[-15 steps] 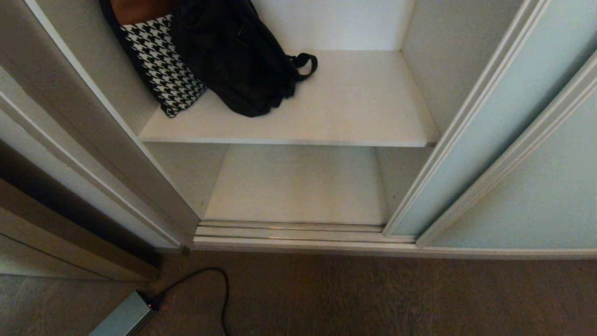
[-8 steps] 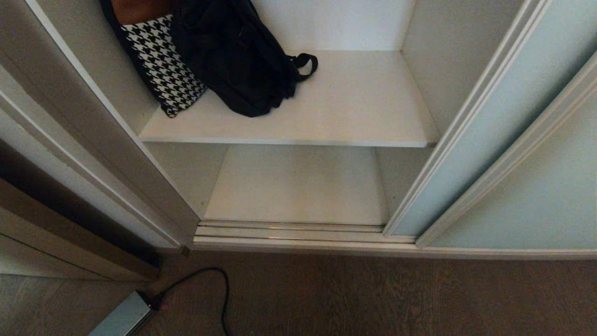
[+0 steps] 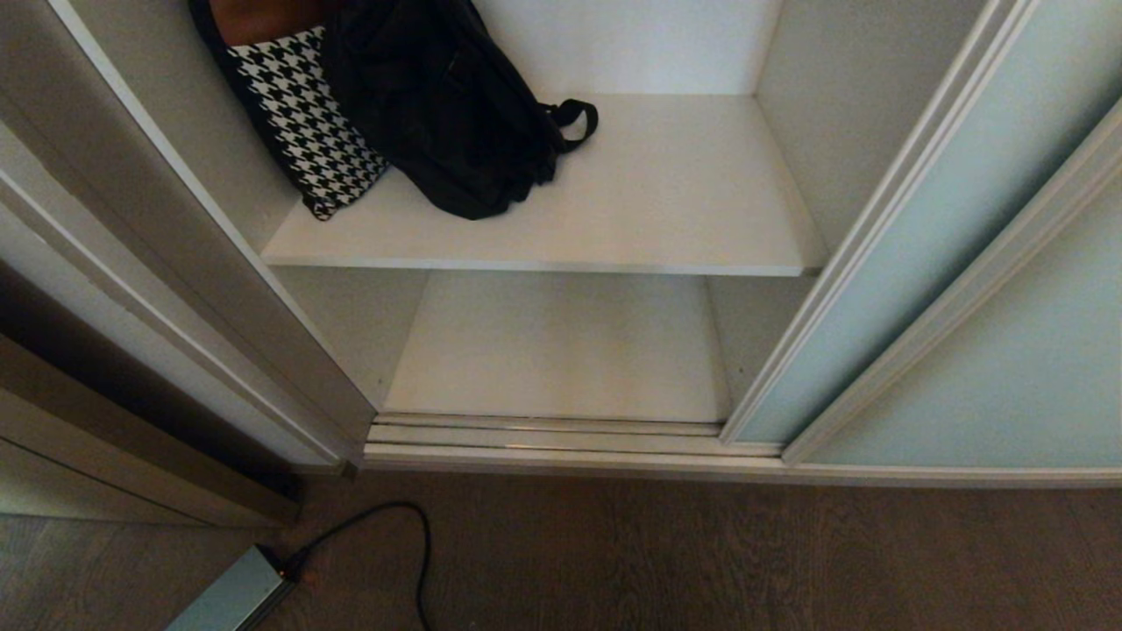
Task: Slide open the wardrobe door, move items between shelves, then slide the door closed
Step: Close the door
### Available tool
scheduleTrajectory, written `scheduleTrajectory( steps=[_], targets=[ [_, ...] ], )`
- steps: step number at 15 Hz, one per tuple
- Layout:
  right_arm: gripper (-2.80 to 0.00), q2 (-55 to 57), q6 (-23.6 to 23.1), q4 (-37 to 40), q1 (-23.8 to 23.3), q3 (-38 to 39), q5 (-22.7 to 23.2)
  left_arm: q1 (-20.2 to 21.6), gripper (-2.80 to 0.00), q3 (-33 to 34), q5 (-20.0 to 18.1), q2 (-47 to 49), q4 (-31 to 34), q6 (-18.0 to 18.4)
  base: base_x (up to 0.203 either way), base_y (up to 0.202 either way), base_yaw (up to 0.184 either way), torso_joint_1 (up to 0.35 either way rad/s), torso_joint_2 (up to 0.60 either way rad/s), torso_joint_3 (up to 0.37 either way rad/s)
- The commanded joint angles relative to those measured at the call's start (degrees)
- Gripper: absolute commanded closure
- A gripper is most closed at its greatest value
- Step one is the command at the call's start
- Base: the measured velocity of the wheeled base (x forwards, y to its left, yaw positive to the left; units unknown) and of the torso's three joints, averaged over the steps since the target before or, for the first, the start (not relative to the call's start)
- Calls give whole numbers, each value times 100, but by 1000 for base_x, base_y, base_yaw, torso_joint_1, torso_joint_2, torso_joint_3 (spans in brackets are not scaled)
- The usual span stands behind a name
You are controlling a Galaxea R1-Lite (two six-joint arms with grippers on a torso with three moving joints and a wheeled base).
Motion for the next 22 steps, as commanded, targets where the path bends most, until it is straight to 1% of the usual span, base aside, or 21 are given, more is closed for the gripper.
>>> scheduleTrajectory(
  steps=[1,3,6,9,10,11,12,14,15,16,17,18,19,22],
  targets=[
    [0,877,472,107,-3,-679,-1,4,0,0,0,9,-4,-1,0,0,0,0,0,0],
    [0,1066,672,88,37,-841,22,4,0,0,0,9,-4,7,0,0,0,0,0,0],
    [0,1200,917,0,-12,-870,42,2,0,0,0,9,-4,-1,0,0,0,0,0,0],
    [0,1215,906,-182,-37,-948,48,0,0,0,0,9,-4,4,0,0,0,0,0,0],
    [0,1190,847,-193,-172,-907,111,4,0,0,0,9,-4,7,0,0,0,0,0,0],
    [0,1186,721,-196,-435,-884,291,-2,0,0,0,9,-4,-1,0,0,0,0,0,0],
    [0,1181,549,-202,-815,-853,657,4,0,0,0,9,-4,-1,0,0,0,0,0,0],
    [0,1226,329,-304,-1759,-808,1663,4,0,0,0,9,-4,8,0,0,0,0,0,0],
    [0,1275,270,-389,-2294,-792,2355,-2,0,0,0,9,-4,1,0,0,0,0,0,0],
    [0,1335,229,-451,-2682,-785,3073,4,0,0,0,9,-10,-1,0,0,0,0,0,0],
    [0,1430,211,-516,-2962,-783,3642,4,0,0,0,9,-4,-1,0,0,0,0,0,0],
    [0,1589,219,-598,-3109,-771,3966,4,0,0,0,9,-4,0,0,0,0,0,0,0],
    [0,1725,230,-643,-3156,-751,4099,4,0,0,0,9,-4,-1,0,0,0,0,0,0],
    [0,2127,238,-669,-3112,-733,4218,4,0,0,0,9,-4,7,0,0,0,0,0,0]
  ],
)
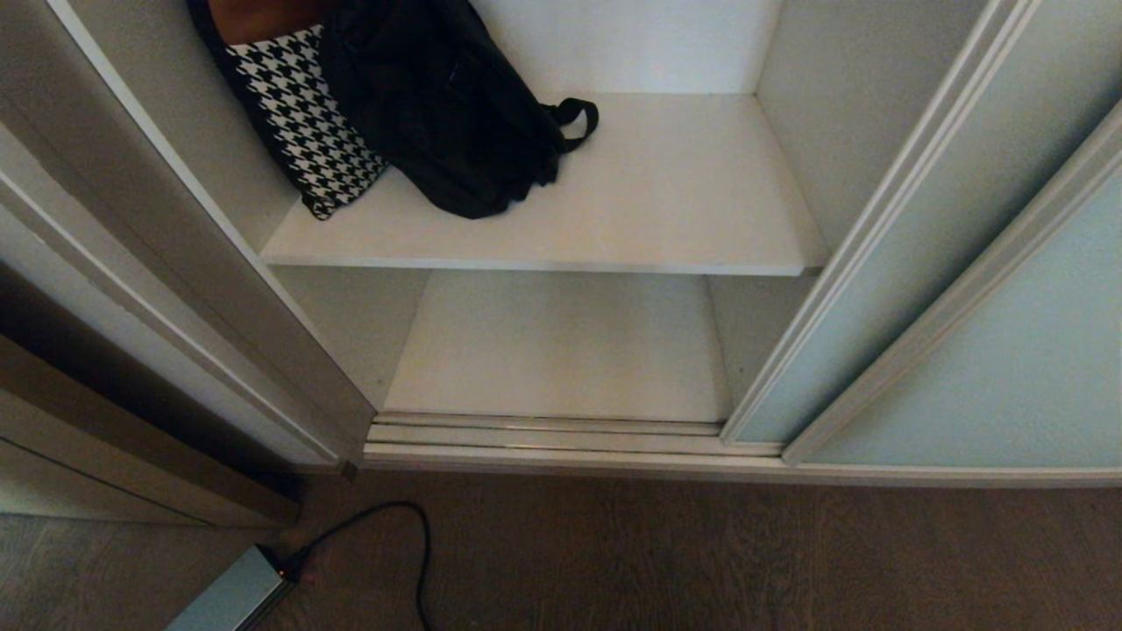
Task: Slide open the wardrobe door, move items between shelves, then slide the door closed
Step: Close the door
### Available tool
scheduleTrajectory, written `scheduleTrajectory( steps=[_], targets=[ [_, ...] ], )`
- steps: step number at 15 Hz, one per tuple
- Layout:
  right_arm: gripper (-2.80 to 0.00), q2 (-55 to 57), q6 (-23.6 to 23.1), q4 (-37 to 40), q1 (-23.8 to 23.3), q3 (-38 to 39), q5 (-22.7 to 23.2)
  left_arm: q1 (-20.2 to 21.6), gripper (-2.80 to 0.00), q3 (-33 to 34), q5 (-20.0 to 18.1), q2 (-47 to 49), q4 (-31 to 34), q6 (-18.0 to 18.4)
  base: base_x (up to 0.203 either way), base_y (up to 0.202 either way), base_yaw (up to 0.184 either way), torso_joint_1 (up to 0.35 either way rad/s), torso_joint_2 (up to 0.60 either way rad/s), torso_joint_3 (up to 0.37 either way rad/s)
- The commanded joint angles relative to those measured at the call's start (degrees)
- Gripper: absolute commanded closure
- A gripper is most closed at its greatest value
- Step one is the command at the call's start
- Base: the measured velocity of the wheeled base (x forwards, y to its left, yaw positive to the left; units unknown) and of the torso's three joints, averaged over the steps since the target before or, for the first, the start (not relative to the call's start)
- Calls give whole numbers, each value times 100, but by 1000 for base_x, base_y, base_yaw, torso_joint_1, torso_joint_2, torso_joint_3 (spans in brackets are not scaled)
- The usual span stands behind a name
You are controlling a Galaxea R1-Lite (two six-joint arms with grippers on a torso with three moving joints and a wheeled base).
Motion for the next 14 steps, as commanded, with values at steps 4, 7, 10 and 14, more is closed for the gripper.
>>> scheduleTrajectory(
  steps=[4,7,10,14],
  targets=[
    [0,712,204,-479,-64,2,50,2,0,0,0,9,-1,8,0,0,0,0,0,0],
    [0,1046,274,-700,-57,10,49,4,0,0,0,9,-1,2,0,0,0,0,0,0],
    [0,1316,276,-853,-21,2,58,1,0,0,0,9,-1,2,0,0,0,0,0,0],
    [0,1434,603,-1130,62,9,58,4,0,0,0,9,-1,2,0,0,0,0,0,0]
  ],
)
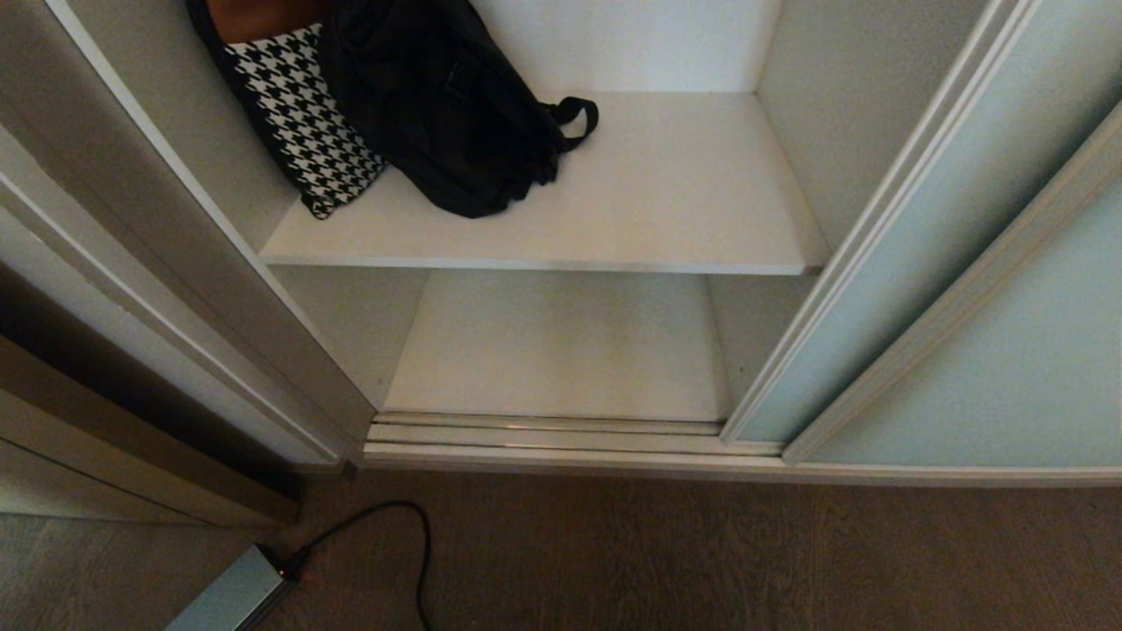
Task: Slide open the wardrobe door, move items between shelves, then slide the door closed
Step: Close the door
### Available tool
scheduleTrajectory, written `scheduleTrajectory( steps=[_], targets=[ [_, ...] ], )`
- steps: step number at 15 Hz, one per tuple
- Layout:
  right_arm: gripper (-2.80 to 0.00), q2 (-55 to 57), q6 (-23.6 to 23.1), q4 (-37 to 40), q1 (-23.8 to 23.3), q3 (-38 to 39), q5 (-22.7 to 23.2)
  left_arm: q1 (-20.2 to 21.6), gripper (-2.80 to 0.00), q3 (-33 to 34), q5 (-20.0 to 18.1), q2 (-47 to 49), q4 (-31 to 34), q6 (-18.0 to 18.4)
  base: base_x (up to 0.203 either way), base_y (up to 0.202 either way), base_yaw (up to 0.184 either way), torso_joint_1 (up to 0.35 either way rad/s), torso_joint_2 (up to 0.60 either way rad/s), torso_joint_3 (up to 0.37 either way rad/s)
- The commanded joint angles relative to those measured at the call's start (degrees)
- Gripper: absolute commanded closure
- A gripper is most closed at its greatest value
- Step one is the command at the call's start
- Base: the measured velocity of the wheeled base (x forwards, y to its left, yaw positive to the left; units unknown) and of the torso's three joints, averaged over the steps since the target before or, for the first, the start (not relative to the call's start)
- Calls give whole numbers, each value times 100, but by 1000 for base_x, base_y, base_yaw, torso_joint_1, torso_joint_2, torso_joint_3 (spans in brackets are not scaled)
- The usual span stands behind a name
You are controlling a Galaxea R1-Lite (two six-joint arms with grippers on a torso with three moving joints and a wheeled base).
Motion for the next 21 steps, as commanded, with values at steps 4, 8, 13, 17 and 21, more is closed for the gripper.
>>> scheduleTrajectory(
  steps=[4,8,13,17,21],
  targets=[
    [0,153,90,-47,335,-5,25,4,0,0,0,9,-4,-1,0,0,0,0,0,0],
    [0,277,90,-166,464,-37,-1,4,0,0,0,9,-1,-1,0,0,0,0,0,0],
    [0,398,99,-381,454,-21,-19,4,0,0,0,9,-1,-1,0,0,0,0,0,0],
    [0,407,90,-434,436,15,-19,4,0,0,0,9,-1,-1,0,0,0,0,0,0],
    [0,118,92,-421,376,252,5,-5,0,0,0,9,-1,-1,0,0,0,0,0,0]
  ],
)
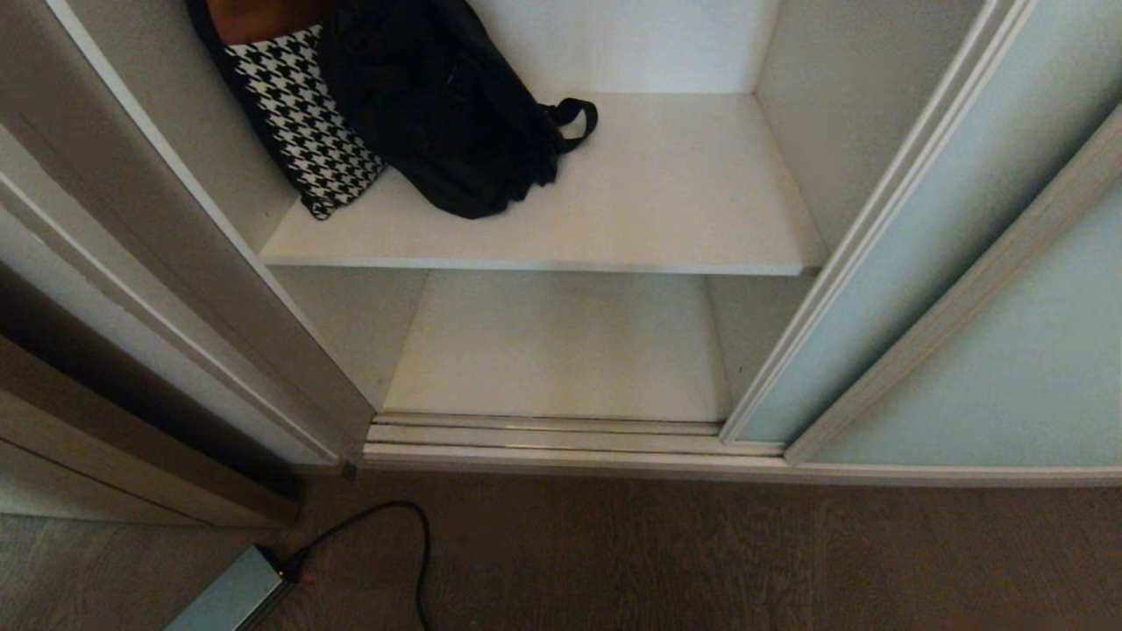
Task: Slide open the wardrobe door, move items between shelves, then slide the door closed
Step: Close the door
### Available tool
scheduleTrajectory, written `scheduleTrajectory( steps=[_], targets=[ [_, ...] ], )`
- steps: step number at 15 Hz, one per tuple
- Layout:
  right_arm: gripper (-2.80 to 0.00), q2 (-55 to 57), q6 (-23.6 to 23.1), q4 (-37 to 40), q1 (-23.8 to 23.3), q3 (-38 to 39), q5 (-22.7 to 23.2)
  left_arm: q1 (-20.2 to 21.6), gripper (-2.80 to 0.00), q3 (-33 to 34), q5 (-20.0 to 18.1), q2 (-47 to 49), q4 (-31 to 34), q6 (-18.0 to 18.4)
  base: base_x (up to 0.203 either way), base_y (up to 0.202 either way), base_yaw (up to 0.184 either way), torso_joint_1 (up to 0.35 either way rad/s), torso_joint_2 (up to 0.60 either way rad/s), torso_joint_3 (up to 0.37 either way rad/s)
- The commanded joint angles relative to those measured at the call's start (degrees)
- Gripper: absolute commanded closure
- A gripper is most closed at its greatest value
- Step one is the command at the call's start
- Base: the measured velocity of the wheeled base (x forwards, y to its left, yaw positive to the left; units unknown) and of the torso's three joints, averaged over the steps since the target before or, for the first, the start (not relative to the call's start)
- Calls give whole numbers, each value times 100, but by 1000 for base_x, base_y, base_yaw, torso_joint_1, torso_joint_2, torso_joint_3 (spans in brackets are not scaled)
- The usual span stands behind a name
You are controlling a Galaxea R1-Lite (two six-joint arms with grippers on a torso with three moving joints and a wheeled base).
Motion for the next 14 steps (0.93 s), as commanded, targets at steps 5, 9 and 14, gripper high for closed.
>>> scheduleTrajectory(
  steps=[5,9,14],
  targets=[
    [0,-727,0,40,-14,690,57,4,0,0,1,9,-1,2,0,0,0,0,0,0],
    [0,-653,1,-43,-190,706,48,3,0,0,1,9,-1,2,0,0,0,0,0,0],
    [0,-418,18,-304,-293,750,56,-2,0,0,1,9,-1,2,0,0,0,0,0,0]
  ],
)
